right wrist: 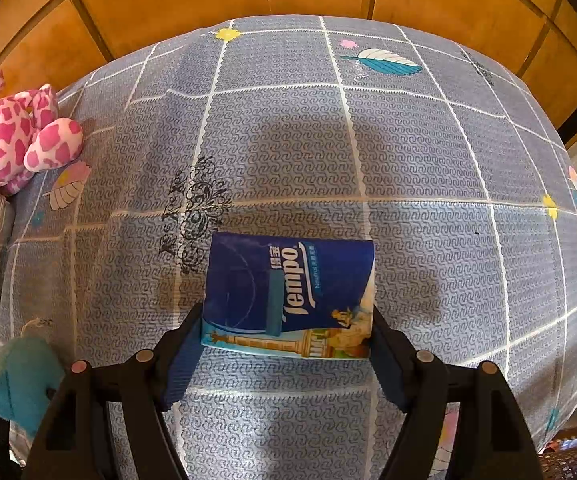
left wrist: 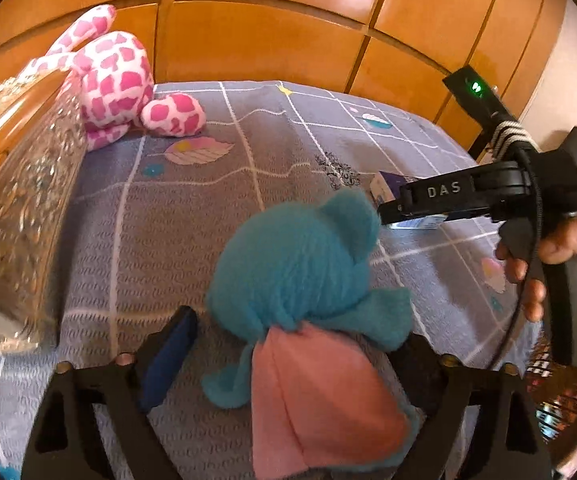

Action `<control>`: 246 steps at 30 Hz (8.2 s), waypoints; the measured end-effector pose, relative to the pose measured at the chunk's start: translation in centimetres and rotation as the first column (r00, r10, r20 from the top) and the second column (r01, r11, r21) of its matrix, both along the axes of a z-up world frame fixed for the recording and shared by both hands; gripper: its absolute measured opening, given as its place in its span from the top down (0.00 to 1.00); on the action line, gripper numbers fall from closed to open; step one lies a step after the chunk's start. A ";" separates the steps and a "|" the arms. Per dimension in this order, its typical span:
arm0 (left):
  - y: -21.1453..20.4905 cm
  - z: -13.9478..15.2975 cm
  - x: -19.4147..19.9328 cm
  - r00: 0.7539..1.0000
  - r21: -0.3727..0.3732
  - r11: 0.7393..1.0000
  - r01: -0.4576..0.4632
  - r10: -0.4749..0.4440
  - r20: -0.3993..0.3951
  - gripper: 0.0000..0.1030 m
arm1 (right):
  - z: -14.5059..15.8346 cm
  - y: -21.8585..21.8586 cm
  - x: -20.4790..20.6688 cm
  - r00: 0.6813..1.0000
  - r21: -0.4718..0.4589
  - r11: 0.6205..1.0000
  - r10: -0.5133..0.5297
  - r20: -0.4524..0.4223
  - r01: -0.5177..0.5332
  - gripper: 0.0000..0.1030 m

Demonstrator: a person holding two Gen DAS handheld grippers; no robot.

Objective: Organize soft objects

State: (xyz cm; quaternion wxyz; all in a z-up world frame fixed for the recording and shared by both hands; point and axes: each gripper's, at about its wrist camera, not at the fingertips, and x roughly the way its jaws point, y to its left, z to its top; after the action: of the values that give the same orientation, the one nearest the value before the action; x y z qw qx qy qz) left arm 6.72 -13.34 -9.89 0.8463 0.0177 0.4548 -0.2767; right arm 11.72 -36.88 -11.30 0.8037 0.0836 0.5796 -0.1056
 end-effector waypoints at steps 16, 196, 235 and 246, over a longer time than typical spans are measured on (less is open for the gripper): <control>-0.4 -0.1 -1.5 0.995 0.067 0.998 -0.007 0.000 0.097 0.50 | -0.3 0.0 0.3 1.000 -0.026 0.999 0.020 -0.006 -0.020 0.27; 44.6 10.3 -11.7 0.425 -0.013 0.443 -0.896 0.866 0.262 0.01 | 3.4 53.4 -7.7 0.387 -0.099 0.425 0.881 0.272 -0.900 0.27; 34.4 10.2 -11.5 0.546 0.065 0.562 -0.825 0.761 0.349 0.01 | 8.7 42.0 -10.0 0.626 -0.176 0.789 0.583 0.517 -0.589 0.27; 34.3 10.1 -11.4 0.553 0.072 0.566 -0.821 0.759 0.345 0.00 | 8.8 42.0 -10.1 0.628 -0.171 0.794 0.574 0.525 -0.583 0.27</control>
State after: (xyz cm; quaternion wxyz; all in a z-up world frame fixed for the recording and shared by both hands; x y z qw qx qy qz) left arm -4.68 20.95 0.22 0.9258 -0.0561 0.3192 0.1947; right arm 1.66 5.11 -2.51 0.9254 -0.0738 0.3188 0.1911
